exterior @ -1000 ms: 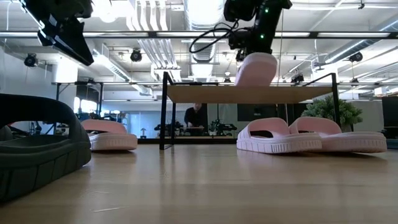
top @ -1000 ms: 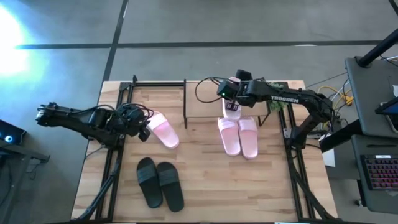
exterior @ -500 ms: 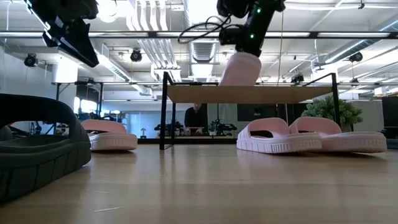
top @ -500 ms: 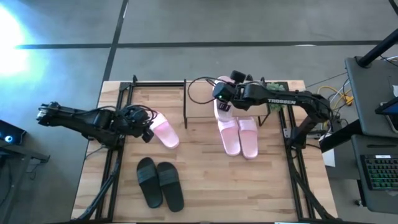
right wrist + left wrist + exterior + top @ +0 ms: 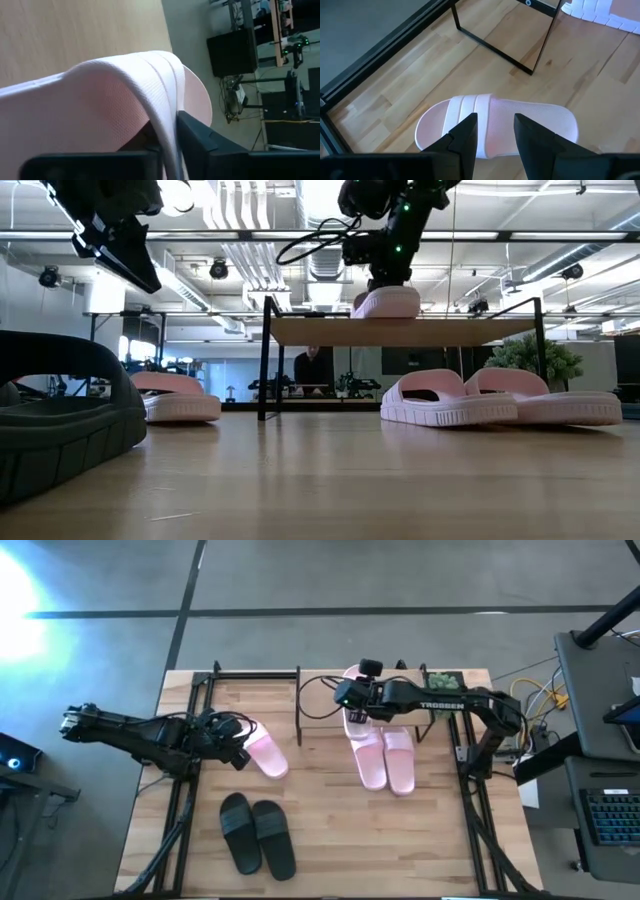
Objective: Pick and place slides into the shelf
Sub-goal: Put the pink slipper on the shelf
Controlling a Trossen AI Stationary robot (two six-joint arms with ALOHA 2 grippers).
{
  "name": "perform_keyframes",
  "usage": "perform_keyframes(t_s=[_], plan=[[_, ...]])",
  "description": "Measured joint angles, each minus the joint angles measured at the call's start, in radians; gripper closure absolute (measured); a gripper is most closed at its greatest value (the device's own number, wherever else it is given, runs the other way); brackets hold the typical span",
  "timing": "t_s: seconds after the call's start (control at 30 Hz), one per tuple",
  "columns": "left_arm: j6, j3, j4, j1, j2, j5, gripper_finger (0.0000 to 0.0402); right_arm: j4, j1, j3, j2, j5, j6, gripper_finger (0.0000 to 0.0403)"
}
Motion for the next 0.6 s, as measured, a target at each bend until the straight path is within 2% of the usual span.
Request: perform_keyframes(t_s=[0.3,0.6], plan=[[0.000,0.000,0.000,0.000,0.000,0.001,0.0288,-0.107,0.006,0.000,-0.011,-0.024,0.060,0.0250],[-0.025,0.000,0.001,0.000,0.000,0.004,0.0288,-0.250,0.053,0.005,-0.074,-0.032,0.133,0.0225]])
